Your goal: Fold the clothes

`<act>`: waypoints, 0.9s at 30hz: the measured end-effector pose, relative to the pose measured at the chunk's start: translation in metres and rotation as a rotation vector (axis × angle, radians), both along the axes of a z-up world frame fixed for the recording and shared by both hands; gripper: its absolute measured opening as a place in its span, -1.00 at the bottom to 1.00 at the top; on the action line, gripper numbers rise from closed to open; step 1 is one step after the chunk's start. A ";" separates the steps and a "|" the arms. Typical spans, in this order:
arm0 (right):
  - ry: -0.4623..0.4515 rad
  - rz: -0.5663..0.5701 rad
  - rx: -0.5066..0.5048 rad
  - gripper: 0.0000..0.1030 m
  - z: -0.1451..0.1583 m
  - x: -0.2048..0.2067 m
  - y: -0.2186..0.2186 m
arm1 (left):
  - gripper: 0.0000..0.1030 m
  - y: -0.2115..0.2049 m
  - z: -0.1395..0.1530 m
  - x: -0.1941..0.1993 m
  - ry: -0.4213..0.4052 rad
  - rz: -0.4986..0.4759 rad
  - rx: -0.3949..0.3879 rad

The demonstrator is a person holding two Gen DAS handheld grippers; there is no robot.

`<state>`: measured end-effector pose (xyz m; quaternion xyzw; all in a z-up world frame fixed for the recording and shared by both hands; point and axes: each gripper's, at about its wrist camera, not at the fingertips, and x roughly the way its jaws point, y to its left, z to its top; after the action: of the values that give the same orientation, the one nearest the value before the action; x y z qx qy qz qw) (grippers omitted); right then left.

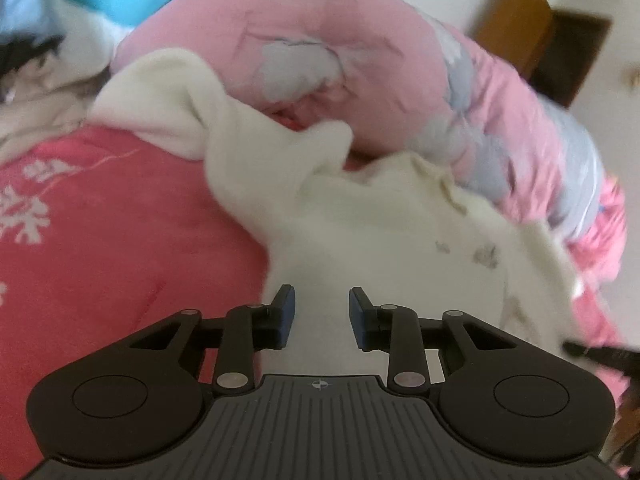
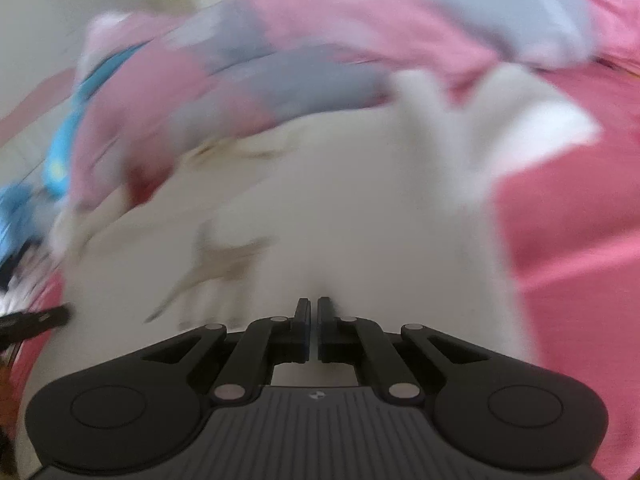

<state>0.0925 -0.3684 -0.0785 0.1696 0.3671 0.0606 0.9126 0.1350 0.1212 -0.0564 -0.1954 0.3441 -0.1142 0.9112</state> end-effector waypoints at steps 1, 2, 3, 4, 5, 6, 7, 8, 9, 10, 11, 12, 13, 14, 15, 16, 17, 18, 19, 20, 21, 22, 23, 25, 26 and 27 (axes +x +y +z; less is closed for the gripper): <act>0.006 -0.020 0.010 -1.00 0.001 -0.001 -0.007 | -0.40 0.001 0.004 0.000 -0.002 0.004 -0.003; 0.013 -0.033 0.023 -1.00 0.003 -0.002 -0.011 | -0.39 0.001 0.008 0.000 -0.010 0.007 0.008; 0.016 -0.039 0.015 -0.97 0.006 -0.003 -0.010 | -0.39 0.000 0.011 0.000 -0.019 0.001 0.006; 0.018 -0.039 -0.006 -0.94 0.009 -0.003 -0.006 | -0.38 0.000 0.014 0.000 -0.028 -0.005 0.005; 0.017 -0.029 -0.015 -0.92 0.013 -0.001 0.000 | -0.38 -0.001 0.018 0.000 -0.037 -0.011 0.002; 0.013 -0.013 -0.017 -0.91 0.017 0.003 0.006 | -0.38 -0.002 0.021 0.001 -0.043 -0.019 -0.007; 0.009 0.002 -0.019 -0.91 0.021 0.006 0.013 | -0.38 -0.002 0.022 0.003 -0.053 -0.015 0.002; 0.005 0.023 -0.009 -0.91 0.026 0.010 0.020 | -0.38 -0.003 0.023 0.004 -0.063 -0.012 0.010; 0.000 0.051 0.008 -0.91 0.030 0.016 0.030 | -0.37 -0.004 0.024 0.005 -0.073 -0.009 0.019; -0.004 0.080 0.025 -0.89 0.034 0.023 0.040 | -0.37 -0.004 0.025 0.007 -0.083 -0.005 0.028; -0.009 0.112 0.033 -0.88 0.039 0.030 0.051 | -0.37 -0.005 0.024 0.011 -0.084 0.012 0.038; -0.014 0.145 0.034 -0.84 0.044 0.039 0.063 | -0.37 -0.003 0.021 0.015 -0.080 0.030 0.037; -0.021 0.177 0.036 -0.76 0.048 0.047 0.075 | -0.37 -0.001 0.019 0.018 -0.075 0.047 0.034; -0.027 0.209 0.038 -0.72 0.051 0.057 0.087 | -0.37 0.002 0.017 0.022 -0.070 0.064 0.023; -0.034 0.241 0.041 -0.66 0.054 0.066 0.100 | -0.37 0.005 0.015 0.025 -0.066 0.079 0.012; -0.038 0.269 0.047 -0.63 0.057 0.076 0.112 | -0.37 0.008 0.014 0.027 -0.070 0.087 0.003; -0.038 0.288 0.052 -0.61 0.057 0.086 0.123 | -0.37 0.010 0.013 0.030 -0.074 0.096 -0.003; -0.037 0.302 0.053 -0.58 0.058 0.096 0.133 | -0.36 0.011 0.013 0.032 -0.081 0.100 -0.005; -0.037 0.312 0.042 -0.55 0.057 0.106 0.143 | -0.34 0.012 0.012 0.035 -0.088 0.104 -0.007; -0.037 0.319 0.021 -0.53 0.056 0.115 0.153 | -0.33 0.013 0.011 0.038 -0.093 0.103 -0.006; -0.037 0.326 0.000 -0.50 0.055 0.125 0.163 | -0.29 0.013 0.009 0.042 -0.091 0.102 -0.005; -0.036 0.336 -0.027 -0.48 0.052 0.134 0.172 | -0.27 0.013 0.006 0.044 -0.089 0.099 -0.007; -0.032 0.348 -0.058 -0.48 0.049 0.143 0.181 | -0.26 0.013 0.003 0.046 -0.085 0.095 -0.008; -0.025 0.380 -0.127 -0.45 0.042 0.161 0.201 | -0.26 0.015 -0.003 0.049 -0.076 0.090 -0.012; -0.024 0.402 -0.170 -0.45 0.039 0.170 0.210 | -0.26 0.016 -0.006 0.050 -0.073 0.088 -0.015; -0.029 0.428 -0.218 -0.45 0.037 0.177 0.219 | -0.26 0.017 -0.007 0.050 -0.072 0.087 -0.022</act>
<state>0.2698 -0.1494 -0.0419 -0.0123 0.3858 0.2150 0.8971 0.1851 0.1382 -0.0634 -0.2158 0.3008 -0.0851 0.9250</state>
